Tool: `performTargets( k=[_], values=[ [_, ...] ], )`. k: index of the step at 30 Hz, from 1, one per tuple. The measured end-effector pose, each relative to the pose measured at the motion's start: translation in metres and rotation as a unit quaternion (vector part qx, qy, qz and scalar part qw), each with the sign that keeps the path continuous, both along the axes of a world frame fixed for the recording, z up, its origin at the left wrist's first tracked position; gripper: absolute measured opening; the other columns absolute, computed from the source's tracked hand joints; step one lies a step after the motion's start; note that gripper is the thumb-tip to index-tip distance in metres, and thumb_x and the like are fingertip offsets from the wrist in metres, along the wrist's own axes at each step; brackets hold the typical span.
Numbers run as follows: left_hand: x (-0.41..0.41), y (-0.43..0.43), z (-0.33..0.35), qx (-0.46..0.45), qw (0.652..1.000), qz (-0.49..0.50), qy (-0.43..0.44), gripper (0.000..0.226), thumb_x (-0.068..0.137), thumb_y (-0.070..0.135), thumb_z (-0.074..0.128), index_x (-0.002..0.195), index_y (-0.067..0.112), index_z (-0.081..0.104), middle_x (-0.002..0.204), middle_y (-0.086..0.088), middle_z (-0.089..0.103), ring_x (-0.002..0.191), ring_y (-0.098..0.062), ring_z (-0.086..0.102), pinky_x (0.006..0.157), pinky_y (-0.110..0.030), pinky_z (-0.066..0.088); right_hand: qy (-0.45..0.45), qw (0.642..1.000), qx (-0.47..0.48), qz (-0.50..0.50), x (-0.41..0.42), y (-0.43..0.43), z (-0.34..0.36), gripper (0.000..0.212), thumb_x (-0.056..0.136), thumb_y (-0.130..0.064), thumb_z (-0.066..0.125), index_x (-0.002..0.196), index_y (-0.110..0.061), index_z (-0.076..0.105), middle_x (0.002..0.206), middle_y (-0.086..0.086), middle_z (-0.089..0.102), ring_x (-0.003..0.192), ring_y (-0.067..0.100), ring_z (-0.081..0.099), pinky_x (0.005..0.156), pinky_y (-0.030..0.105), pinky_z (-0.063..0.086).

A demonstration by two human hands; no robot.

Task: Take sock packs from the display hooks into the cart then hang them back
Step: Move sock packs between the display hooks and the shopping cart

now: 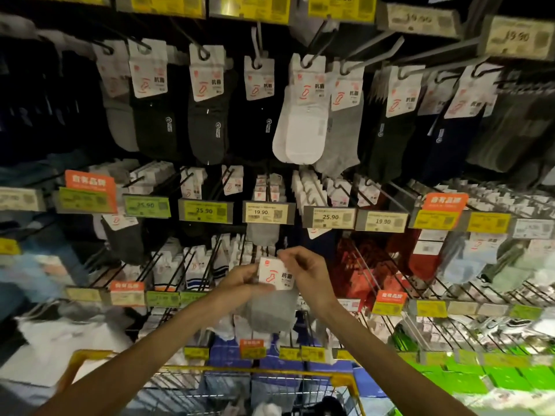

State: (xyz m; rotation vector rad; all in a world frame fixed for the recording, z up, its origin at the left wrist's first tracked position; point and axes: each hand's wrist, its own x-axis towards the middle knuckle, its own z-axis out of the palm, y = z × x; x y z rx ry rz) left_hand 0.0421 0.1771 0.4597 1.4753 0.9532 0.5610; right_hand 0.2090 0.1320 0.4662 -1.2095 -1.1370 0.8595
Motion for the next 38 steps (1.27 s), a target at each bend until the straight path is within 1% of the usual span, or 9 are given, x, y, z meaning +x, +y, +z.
performTargets(
  k=[3,7,9,16,20,26,30,35,38],
  values=[
    [0.000,0.010,0.009,-0.008,0.999,0.030,-0.029,0.032,0.088,0.011,0.071,0.120,0.015,0.067,0.109,-0.001,0.075,0.104,-0.018,0.070,0.082,-0.026,0.055,0.003,1.000,0.016,-0.008,-0.003,0.017,0.001,0.012,0.094,-0.009,0.061,0.089,-0.001,0.070,0.084,0.015,0.068,0.075,0.010,0.060,0.065,0.022,0.047],
    [0.002,0.013,0.024,0.020,0.995,0.075,-0.055,0.018,0.093,0.009,0.065,0.110,0.008,0.070,0.081,0.005,0.073,0.067,0.001,0.066,0.054,-0.008,0.044,0.012,1.000,0.023,-0.015,-0.008,0.039,0.003,0.013,0.094,-0.008,0.060,0.086,-0.001,0.068,0.075,0.006,0.064,0.070,0.010,0.056,0.063,0.024,0.045],
    [0.004,0.018,0.025,0.027,0.993,0.095,-0.071,0.018,0.093,0.008,0.064,0.110,0.007,0.069,0.078,0.006,0.071,0.058,0.006,0.062,0.049,-0.006,0.041,0.019,0.999,0.040,-0.023,-0.010,0.047,0.006,0.012,0.094,-0.008,0.061,0.085,-0.005,0.068,0.076,0.002,0.064,0.072,0.011,0.056,0.063,0.023,0.045],
    [0.008,0.030,0.027,0.001,0.987,0.128,-0.100,0.027,0.089,0.019,0.070,0.116,0.011,0.071,0.101,-0.006,0.076,0.078,-0.005,0.072,0.058,-0.014,0.050,0.085,0.995,0.032,-0.048,-0.013,0.060,0.011,0.007,0.092,-0.010,0.064,0.091,-0.011,0.071,0.082,0.006,0.070,0.074,0.010,0.066,0.065,0.027,0.053],
    [0.008,0.036,0.030,0.007,0.987,0.124,-0.103,0.027,0.090,0.019,0.070,0.116,0.014,0.071,0.098,0.003,0.077,0.083,-0.004,0.072,0.062,-0.015,0.052,0.105,0.993,0.029,-0.039,-0.012,0.066,0.014,0.012,0.091,-0.007,0.064,0.098,-0.014,0.070,0.094,0.015,0.072,0.078,0.008,0.067,0.071,0.025,0.056],
    [0.008,0.044,0.036,0.003,0.986,0.126,-0.109,0.028,0.091,0.021,0.068,0.118,0.015,0.071,0.106,0.000,0.075,0.088,-0.005,0.072,0.064,-0.015,0.053,0.161,0.986,0.010,-0.046,-0.017,0.077,0.015,0.026,0.089,-0.005,0.066,0.115,-0.003,0.064,0.097,-0.001,0.070,0.088,0.008,0.067,0.073,0.020,0.055],
    [0.007,0.048,0.032,0.005,0.987,0.125,-0.106,0.028,0.091,0.021,0.069,0.118,0.015,0.071,0.108,0.000,0.075,0.091,-0.005,0.071,0.066,-0.015,0.053,0.156,0.986,0.006,-0.057,-0.018,0.078,0.013,0.024,0.089,-0.005,0.066,0.113,-0.003,0.064,0.089,-0.001,0.067,0.081,0.005,0.065,0.067,0.017,0.054],
    [0.006,0.053,0.028,-0.003,0.987,0.126,-0.095,0.028,0.091,0.025,0.069,0.117,0.017,0.071,0.108,-0.001,0.075,0.087,-0.004,0.071,0.061,-0.014,0.052,0.156,0.987,0.006,-0.031,-0.016,0.082,0.010,0.016,0.090,-0.004,0.064,0.105,-0.011,0.066,0.094,-0.005,0.070,0.085,0.005,0.068,0.072,0.021,0.056],
    [0.007,0.062,0.026,-0.040,0.984,0.135,-0.112,0.027,0.090,0.025,0.069,0.115,0.015,0.071,0.106,-0.003,0.075,0.086,-0.007,0.072,0.061,-0.017,0.053,0.106,0.994,0.002,-0.013,-0.014,0.085,0.007,0.017,0.094,-0.006,0.059,0.103,-0.018,0.068,0.095,-0.009,0.072,0.090,0.006,0.069,0.075,0.021,0.055]
  ],
)
